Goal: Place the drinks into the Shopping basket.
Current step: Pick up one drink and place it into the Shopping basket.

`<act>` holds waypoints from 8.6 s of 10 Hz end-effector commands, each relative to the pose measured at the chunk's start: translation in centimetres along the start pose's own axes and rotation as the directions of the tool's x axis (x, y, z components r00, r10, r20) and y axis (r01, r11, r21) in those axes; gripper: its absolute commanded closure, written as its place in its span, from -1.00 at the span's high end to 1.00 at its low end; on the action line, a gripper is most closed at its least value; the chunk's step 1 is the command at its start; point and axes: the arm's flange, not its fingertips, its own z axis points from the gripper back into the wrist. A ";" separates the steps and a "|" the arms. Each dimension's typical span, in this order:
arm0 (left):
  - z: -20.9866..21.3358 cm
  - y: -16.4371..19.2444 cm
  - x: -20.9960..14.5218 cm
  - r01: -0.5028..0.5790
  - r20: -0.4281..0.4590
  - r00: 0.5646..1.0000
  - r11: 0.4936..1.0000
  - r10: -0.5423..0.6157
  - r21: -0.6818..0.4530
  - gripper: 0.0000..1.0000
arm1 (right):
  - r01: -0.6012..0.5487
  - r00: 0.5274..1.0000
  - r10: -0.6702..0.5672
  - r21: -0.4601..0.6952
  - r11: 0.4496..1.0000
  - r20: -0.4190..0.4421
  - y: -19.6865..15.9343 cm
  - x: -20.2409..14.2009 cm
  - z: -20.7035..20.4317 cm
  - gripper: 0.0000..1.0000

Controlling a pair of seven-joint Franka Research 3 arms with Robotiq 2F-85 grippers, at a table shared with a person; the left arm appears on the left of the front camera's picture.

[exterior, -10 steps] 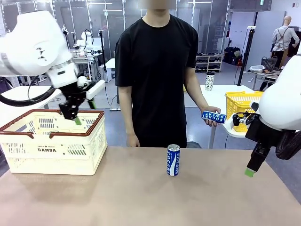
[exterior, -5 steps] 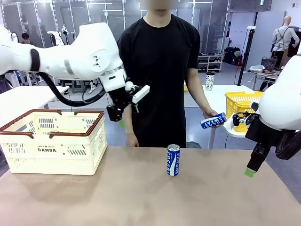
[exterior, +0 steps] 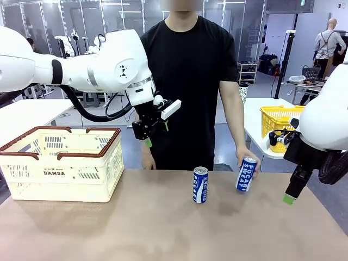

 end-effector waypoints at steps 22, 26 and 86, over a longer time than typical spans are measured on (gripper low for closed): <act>-3.4 -13.5 0.8 -0.116 0.074 0.991 0.992 0.112 0.052 1.00 | 0.002 1.000 -0.002 0.001 1.000 -0.001 0.0 -0.1 -0.1 1.00; -3.4 -10.2 1.6 -0.116 0.083 0.991 0.987 0.107 0.108 1.00 | 0.002 1.000 -0.002 0.001 1.000 -0.001 0.0 -0.1 -0.1 1.00; 2.1 -7.4 -0.9 -0.160 -0.047 0.987 0.985 0.157 -0.064 -1.00 | 0.002 1.000 -0.002 0.001 1.000 -0.001 0.0 -0.1 -0.1 1.00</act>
